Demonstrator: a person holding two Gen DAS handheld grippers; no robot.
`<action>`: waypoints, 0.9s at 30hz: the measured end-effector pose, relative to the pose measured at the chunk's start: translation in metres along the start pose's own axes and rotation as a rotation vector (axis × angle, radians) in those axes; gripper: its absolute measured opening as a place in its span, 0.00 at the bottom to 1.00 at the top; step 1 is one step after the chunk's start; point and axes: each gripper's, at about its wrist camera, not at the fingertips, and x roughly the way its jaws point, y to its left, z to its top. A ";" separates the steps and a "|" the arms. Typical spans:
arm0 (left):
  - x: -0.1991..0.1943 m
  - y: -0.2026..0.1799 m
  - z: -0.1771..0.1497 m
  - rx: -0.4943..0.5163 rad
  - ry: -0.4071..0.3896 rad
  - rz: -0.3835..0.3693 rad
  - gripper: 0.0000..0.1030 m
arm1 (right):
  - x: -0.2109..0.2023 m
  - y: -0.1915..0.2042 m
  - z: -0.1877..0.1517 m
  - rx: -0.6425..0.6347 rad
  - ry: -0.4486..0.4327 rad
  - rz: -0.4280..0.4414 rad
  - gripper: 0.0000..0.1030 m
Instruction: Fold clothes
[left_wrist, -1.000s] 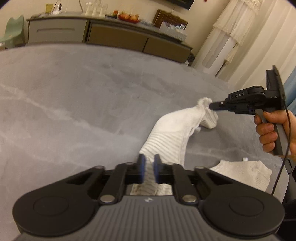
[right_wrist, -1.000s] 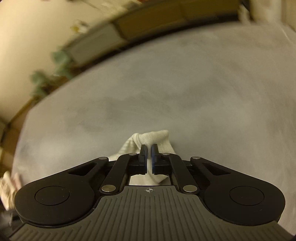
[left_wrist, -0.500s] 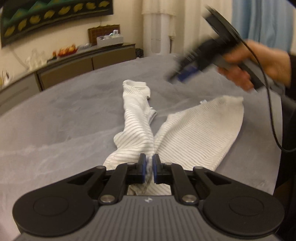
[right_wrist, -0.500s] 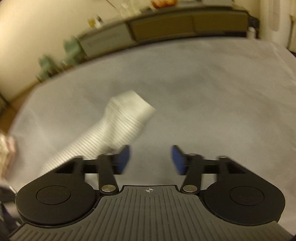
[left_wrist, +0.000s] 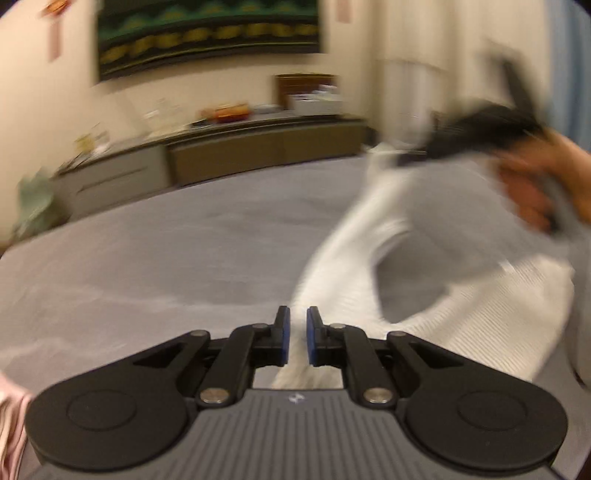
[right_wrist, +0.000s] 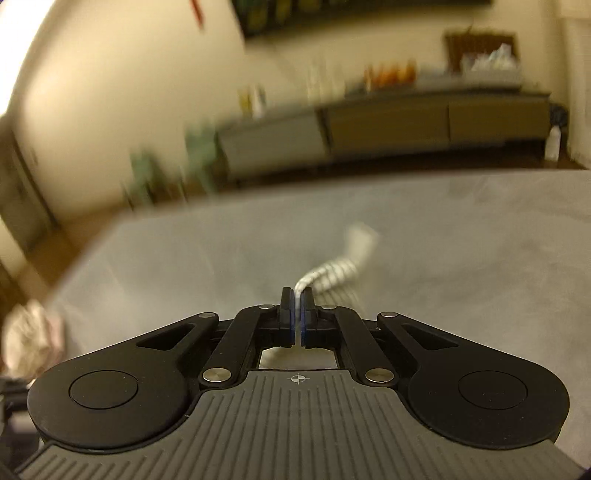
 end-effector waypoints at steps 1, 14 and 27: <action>0.003 0.004 0.000 -0.015 0.029 -0.020 0.18 | -0.013 -0.012 -0.011 0.011 -0.020 -0.028 0.08; 0.051 0.045 0.020 -0.119 0.155 -0.037 0.38 | -0.002 -0.023 -0.006 -0.149 0.189 -0.227 0.62; 0.049 0.025 0.035 -0.035 0.092 -0.037 0.01 | 0.037 0.025 -0.019 -0.456 0.300 -0.223 0.02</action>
